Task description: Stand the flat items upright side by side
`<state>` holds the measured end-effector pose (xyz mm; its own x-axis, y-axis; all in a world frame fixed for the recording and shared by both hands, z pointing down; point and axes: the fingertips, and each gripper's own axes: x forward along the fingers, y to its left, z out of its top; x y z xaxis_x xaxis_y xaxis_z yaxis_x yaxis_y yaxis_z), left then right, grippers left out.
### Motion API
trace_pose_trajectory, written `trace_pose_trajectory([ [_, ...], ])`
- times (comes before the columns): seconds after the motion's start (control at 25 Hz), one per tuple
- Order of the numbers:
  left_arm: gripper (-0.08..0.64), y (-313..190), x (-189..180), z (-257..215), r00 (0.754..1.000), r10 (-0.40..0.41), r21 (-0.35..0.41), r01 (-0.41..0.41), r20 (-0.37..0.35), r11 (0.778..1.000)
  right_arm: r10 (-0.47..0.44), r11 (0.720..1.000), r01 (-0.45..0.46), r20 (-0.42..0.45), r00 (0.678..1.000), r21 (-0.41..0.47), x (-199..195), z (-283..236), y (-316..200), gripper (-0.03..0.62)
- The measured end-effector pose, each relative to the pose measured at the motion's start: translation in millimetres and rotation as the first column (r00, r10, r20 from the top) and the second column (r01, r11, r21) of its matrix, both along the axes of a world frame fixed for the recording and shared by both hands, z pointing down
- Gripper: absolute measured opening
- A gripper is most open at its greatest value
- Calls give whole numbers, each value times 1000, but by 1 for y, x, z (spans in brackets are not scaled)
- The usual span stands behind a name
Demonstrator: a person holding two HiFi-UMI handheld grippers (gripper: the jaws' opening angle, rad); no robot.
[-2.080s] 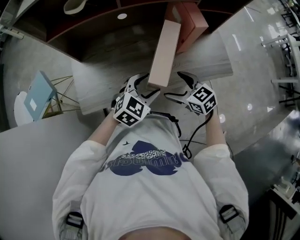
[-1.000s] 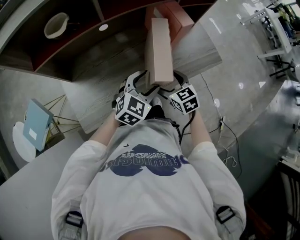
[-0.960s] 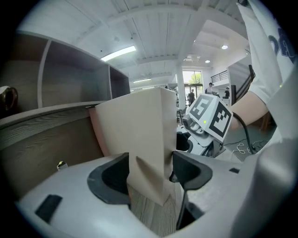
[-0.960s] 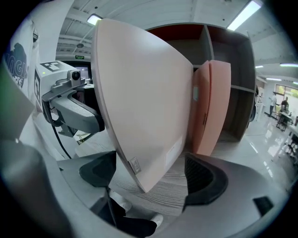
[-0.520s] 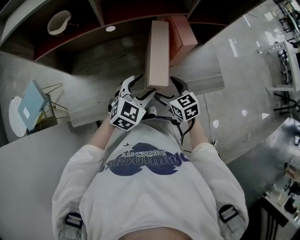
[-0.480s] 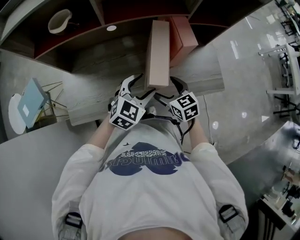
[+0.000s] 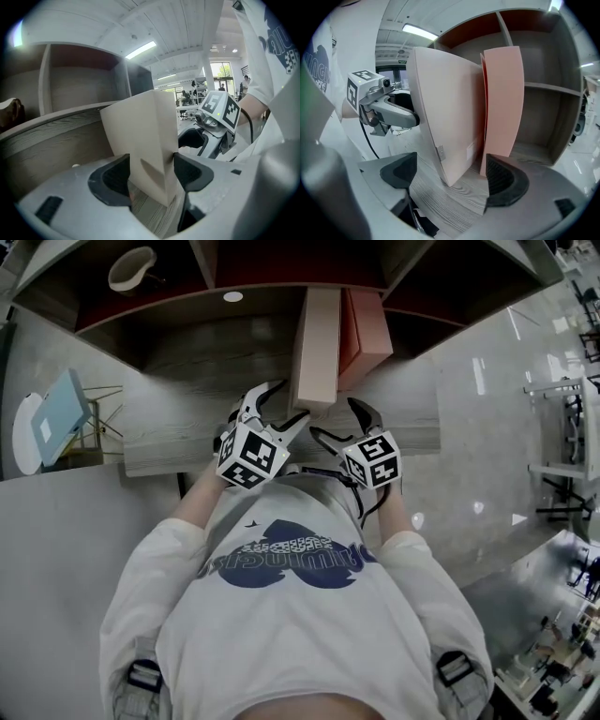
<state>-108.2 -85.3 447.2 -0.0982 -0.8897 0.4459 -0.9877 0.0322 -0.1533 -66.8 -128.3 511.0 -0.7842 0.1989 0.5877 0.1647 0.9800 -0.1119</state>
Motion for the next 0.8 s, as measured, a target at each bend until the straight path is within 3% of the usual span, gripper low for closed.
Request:
trace_pose_trajectory([
  [0.4, 302, -30, -10, -1, 1000, 21, 32, -21, 2, 999, 59, 998, -59, -4, 998, 20, 8, 8, -46, 463],
  [0.8, 302, -53, -16, -3, 999, 41, 9, -41, 33, 999, 50, 998, -50, 5, 999, 33, -3, 0, -71, 463],
])
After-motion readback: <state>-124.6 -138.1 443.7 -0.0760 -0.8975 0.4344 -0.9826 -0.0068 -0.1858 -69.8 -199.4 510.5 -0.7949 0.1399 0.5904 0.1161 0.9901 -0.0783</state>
